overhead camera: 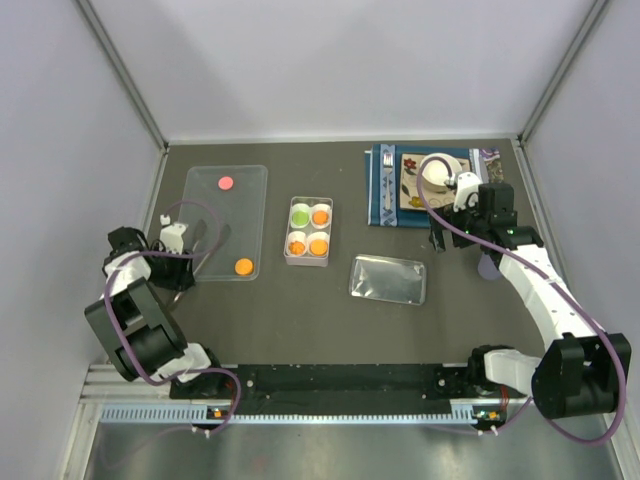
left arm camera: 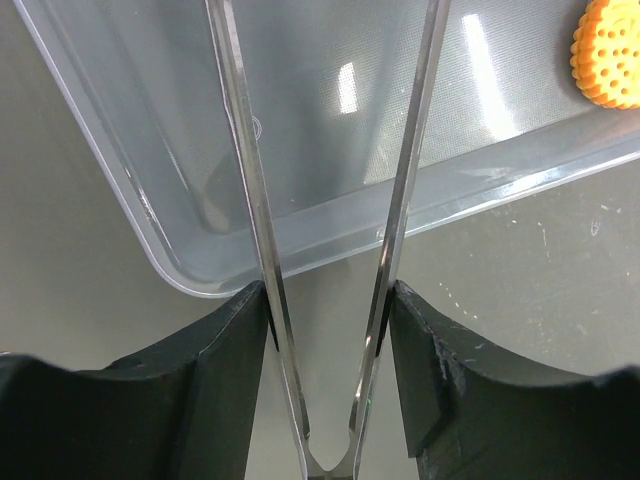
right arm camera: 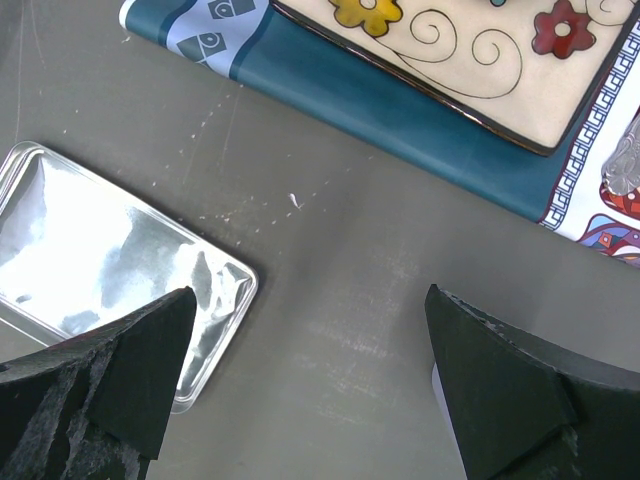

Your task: Pack the cookies

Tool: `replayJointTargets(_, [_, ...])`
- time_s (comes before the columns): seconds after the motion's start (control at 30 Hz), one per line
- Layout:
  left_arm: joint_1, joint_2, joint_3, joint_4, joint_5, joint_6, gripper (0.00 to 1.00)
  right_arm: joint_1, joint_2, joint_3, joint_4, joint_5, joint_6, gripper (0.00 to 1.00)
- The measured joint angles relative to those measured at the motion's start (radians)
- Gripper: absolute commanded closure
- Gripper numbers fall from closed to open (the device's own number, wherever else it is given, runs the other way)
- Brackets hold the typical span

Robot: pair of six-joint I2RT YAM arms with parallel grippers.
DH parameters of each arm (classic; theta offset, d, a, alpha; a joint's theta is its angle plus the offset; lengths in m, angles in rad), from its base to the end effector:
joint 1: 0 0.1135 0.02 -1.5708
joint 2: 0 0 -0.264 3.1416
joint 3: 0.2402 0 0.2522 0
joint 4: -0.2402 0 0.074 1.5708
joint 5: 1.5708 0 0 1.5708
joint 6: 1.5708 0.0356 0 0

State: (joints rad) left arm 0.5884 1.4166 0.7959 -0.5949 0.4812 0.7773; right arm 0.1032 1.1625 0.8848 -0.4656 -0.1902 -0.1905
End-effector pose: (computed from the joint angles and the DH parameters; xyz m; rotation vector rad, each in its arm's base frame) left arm 0.2174 0.1252 0.1817 0.3539 2.5396 -0.1975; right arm 0.2454 0.0322 0.2726 -0.4322 2.2631 0.1753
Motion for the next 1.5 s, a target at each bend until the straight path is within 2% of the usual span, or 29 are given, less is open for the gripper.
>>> replayJointTargets(0.4, [0.000,-0.008,0.001,-0.010,0.001,-0.005,0.38,0.000,0.000,0.000,0.000,0.000,0.000,0.01])
replayJointTargets(1.07, [0.005,-0.205,0.079,-0.141,0.088,-0.031,0.35,0.000,0.000,0.000,-0.008,0.006,-0.014,0.01])
replayJointTargets(1.23, [0.001,-0.293,0.079,-0.187,0.163,-0.031,0.35,0.000,0.075,0.034,-0.048,0.008,-0.019,0.12])
replayJointTargets(1.33, [-0.012,-0.320,0.079,-0.204,0.197,-0.038,0.34,0.001,0.155,0.061,-0.072,0.010,-0.019,0.14])
replayJointTargets(1.5, [-0.073,-0.347,0.079,-0.228,0.223,-0.068,0.34,0.001,0.243,0.068,-0.117,0.024,-0.017,0.24])
